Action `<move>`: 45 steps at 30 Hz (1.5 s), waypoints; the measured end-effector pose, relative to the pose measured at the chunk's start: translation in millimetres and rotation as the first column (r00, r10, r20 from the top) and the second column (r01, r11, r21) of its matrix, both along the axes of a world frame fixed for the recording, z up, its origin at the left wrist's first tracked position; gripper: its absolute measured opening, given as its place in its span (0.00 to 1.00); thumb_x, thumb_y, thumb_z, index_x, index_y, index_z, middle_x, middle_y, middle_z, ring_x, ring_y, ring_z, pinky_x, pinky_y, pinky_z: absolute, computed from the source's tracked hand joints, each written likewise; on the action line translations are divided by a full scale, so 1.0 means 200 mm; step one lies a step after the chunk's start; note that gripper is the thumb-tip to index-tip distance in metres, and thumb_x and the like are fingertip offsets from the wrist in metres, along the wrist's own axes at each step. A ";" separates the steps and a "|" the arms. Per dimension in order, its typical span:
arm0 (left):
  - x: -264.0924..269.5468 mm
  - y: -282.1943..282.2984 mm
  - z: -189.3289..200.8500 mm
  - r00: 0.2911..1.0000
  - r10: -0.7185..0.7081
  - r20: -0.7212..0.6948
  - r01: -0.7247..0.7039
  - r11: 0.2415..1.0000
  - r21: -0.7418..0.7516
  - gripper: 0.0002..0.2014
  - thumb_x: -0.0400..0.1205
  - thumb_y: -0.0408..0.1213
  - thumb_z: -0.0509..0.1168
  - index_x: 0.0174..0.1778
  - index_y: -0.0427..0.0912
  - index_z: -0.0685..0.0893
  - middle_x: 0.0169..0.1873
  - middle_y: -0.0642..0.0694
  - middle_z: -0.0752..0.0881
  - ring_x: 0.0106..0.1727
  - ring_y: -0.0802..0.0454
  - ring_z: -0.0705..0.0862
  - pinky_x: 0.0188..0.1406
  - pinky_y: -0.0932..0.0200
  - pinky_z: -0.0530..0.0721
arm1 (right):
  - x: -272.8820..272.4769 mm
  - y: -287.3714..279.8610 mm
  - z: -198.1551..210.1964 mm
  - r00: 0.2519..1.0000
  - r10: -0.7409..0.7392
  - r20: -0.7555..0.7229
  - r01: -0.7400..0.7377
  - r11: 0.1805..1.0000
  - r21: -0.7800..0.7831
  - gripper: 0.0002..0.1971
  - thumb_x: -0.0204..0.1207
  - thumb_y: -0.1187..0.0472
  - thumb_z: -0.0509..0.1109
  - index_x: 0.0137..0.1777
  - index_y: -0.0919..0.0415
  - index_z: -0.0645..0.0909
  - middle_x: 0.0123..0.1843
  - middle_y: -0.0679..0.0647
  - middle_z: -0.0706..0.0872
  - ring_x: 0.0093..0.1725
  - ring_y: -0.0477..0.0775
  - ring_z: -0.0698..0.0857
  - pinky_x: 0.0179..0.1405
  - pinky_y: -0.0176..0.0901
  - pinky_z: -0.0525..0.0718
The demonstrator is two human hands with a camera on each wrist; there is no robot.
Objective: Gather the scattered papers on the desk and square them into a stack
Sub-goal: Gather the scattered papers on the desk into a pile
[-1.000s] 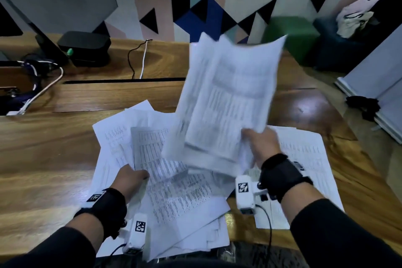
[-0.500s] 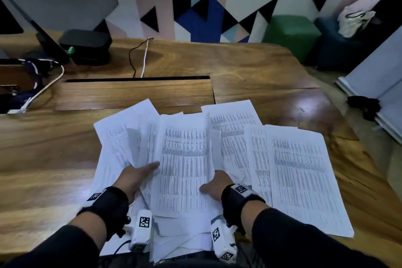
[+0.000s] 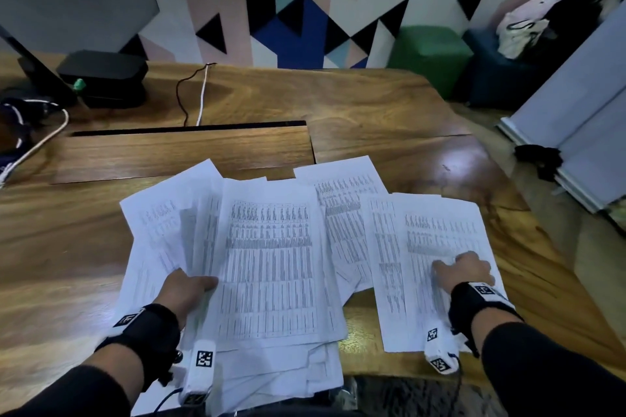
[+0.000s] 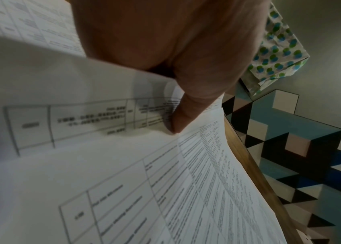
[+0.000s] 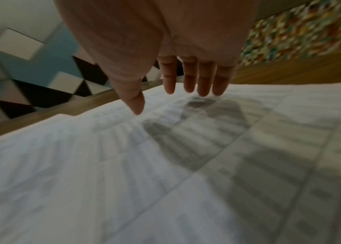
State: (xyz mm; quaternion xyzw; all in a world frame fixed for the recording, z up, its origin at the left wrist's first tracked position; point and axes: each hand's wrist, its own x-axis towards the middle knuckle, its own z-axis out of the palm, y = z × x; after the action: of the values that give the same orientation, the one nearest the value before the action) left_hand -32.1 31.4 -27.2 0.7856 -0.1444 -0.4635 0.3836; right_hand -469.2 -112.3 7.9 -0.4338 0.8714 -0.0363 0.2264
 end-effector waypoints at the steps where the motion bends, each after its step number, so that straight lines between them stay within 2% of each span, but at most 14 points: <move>1: -0.01 0.00 0.01 1.000 -0.006 0.008 0.006 1.000 -0.004 0.07 0.77 0.25 0.71 0.49 0.29 0.84 0.47 0.28 0.89 0.49 0.30 0.89 0.55 0.36 0.87 | -0.06 0.00 -0.01 0.998 -0.051 -0.029 0.052 0.998 0.034 0.39 0.65 0.41 0.76 0.70 0.63 0.70 0.69 0.66 0.73 0.66 0.71 0.77 0.63 0.60 0.78; 5: -0.02 -0.02 0.01 0.999 0.000 0.044 0.001 1.000 -0.005 0.05 0.76 0.25 0.72 0.45 0.31 0.82 0.46 0.30 0.89 0.48 0.31 0.88 0.55 0.38 0.87 | -0.24 0.05 -0.07 0.981 -0.177 -0.075 0.188 0.965 0.182 0.65 0.41 0.27 0.80 0.74 0.64 0.60 0.73 0.66 0.67 0.71 0.73 0.71 0.68 0.68 0.75; 9: -0.02 -0.02 0.01 0.996 -0.008 0.084 0.007 1.000 0.012 0.05 0.76 0.25 0.71 0.38 0.33 0.81 0.43 0.30 0.88 0.44 0.32 0.88 0.50 0.39 0.85 | -0.30 0.04 -0.10 0.979 -0.160 -0.128 0.189 0.946 0.263 0.69 0.31 0.21 0.77 0.70 0.65 0.64 0.68 0.65 0.71 0.66 0.71 0.75 0.65 0.62 0.78; 12: -0.03 -0.03 0.01 0.995 -0.006 0.097 0.004 1.000 0.021 0.05 0.75 0.25 0.71 0.38 0.34 0.82 0.43 0.29 0.88 0.45 0.32 0.88 0.50 0.39 0.86 | -0.41 -0.02 -0.25 0.977 -0.211 -0.025 0.211 0.951 0.224 0.74 0.11 0.22 0.76 0.64 0.63 0.72 0.60 0.64 0.84 0.54 0.69 0.84 0.55 0.62 0.85; 16: -0.03 -0.03 0.00 0.994 -0.011 0.108 0.007 1.000 0.029 0.04 0.75 0.26 0.72 0.43 0.30 0.84 0.43 0.29 0.90 0.44 0.33 0.89 0.50 0.39 0.87 | -0.26 0.03 -0.08 0.965 -0.203 0.169 0.175 0.970 0.166 0.41 0.52 0.44 0.87 0.60 0.70 0.79 0.53 0.65 0.89 0.44 0.65 0.87 0.46 0.55 0.86; 20: -0.01 -0.03 -0.02 0.994 -0.019 0.103 0.015 0.999 0.034 0.09 0.74 0.27 0.72 0.48 0.28 0.85 0.43 0.29 0.90 0.44 0.32 0.90 0.51 0.36 0.89 | -0.17 0.04 -0.01 0.971 -0.157 0.178 0.135 0.982 0.131 0.12 0.67 0.63 0.79 0.41 0.70 0.79 0.33 0.59 0.82 0.35 0.62 0.84 0.36 0.48 0.86; 22: -0.01 -0.03 -0.02 0.994 -0.020 0.104 0.017 0.999 0.035 0.10 0.74 0.28 0.73 0.49 0.28 0.85 0.44 0.30 0.90 0.44 0.32 0.90 0.51 0.35 0.89 | -0.13 0.06 -0.01 0.977 -0.138 0.160 0.121 0.986 0.117 0.11 0.68 0.66 0.76 0.32 0.67 0.76 0.31 0.59 0.81 0.30 0.59 0.82 0.33 0.45 0.84; 26: 0.00 -0.03 -0.03 0.993 -0.030 0.115 0.025 0.999 0.041 0.12 0.73 0.30 0.73 0.50 0.29 0.86 0.44 0.31 0.91 0.44 0.32 0.90 0.51 0.34 0.89 | -0.06 0.08 -0.03 0.962 -0.136 0.235 0.124 0.990 0.067 0.08 0.66 0.62 0.76 0.36 0.66 0.80 0.35 0.61 0.86 0.34 0.64 0.86 0.46 0.58 0.90; 29: -0.01 -0.03 -0.03 0.993 -0.024 0.119 0.020 0.999 0.039 0.11 0.74 0.29 0.73 0.51 0.29 0.85 0.43 0.31 0.90 0.44 0.33 0.89 0.50 0.38 0.89 | 0.00 0.10 -0.06 0.948 -0.156 0.278 0.143 0.988 0.065 0.29 0.57 0.50 0.84 0.52 0.67 0.80 0.45 0.61 0.88 0.41 0.66 0.88 0.46 0.59 0.89; 31: -0.02 -0.03 -0.02 0.992 -0.015 0.126 0.011 0.999 0.034 0.08 0.75 0.27 0.72 0.48 0.29 0.84 0.41 0.32 0.89 0.43 0.34 0.89 0.46 0.44 0.88 | 0.04 0.12 -0.08 0.972 -0.173 0.160 0.160 0.983 0.092 0.45 0.55 0.43 0.86 0.65 0.68 0.71 0.60 0.64 0.82 0.57 0.69 0.84 0.51 0.57 0.84; 35: -0.05 -0.03 0.01 0.990 -0.008 0.141 0.005 1.000 0.023 0.04 0.75 0.26 0.71 0.44 0.32 0.82 0.37 0.35 0.87 0.40 0.36 0.87 0.42 0.50 0.85 | 0.08 0.13 -0.07 0.989 -0.137 -0.055 0.144 0.979 0.146 0.52 0.52 0.34 0.82 0.68 0.68 0.68 0.68 0.66 0.73 0.66 0.68 0.75 0.62 0.56 0.77; 38: -0.06 -0.03 0.03 0.990 0.001 0.139 -0.002 1.000 0.009 0.06 0.77 0.24 0.70 0.37 0.35 0.79 0.34 0.38 0.85 0.36 0.40 0.84 0.35 0.54 0.81 | 0.08 0.09 -0.08 0.994 -0.097 0.050 0.088 0.984 0.154 0.44 0.49 0.37 0.83 0.59 0.66 0.78 0.52 0.62 0.86 0.50 0.65 0.86 0.51 0.54 0.87; 41: -0.06 -0.03 0.03 0.992 -0.003 0.125 0.001 1.000 0.021 0.04 0.76 0.26 0.70 0.44 0.31 0.83 0.37 0.35 0.87 0.39 0.38 0.86 0.35 0.55 0.82 | 0.11 0.08 -0.04 0.969 -0.115 0.219 0.090 0.989 0.121 0.24 0.63 0.55 0.83 0.52 0.68 0.80 0.40 0.59 0.85 0.41 0.63 0.86 0.43 0.51 0.88; 45: -0.04 -0.03 0.01 0.994 -0.010 0.113 0.006 0.999 0.037 0.10 0.75 0.27 0.71 0.51 0.29 0.84 0.42 0.33 0.89 0.43 0.35 0.88 0.41 0.49 0.86 | 0.11 0.07 -0.03 0.910 -0.031 0.412 0.063 0.996 -0.066 0.04 0.73 0.65 0.73 0.46 0.64 0.83 0.44 0.61 0.88 0.39 0.61 0.85 0.46 0.51 0.86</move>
State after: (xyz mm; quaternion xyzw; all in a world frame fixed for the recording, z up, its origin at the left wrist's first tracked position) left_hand -39.7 25.8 -24.4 0.8170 -0.1607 -0.4223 0.3584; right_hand -446.5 -99.3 2.3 -0.4037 0.8124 -0.1659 0.3865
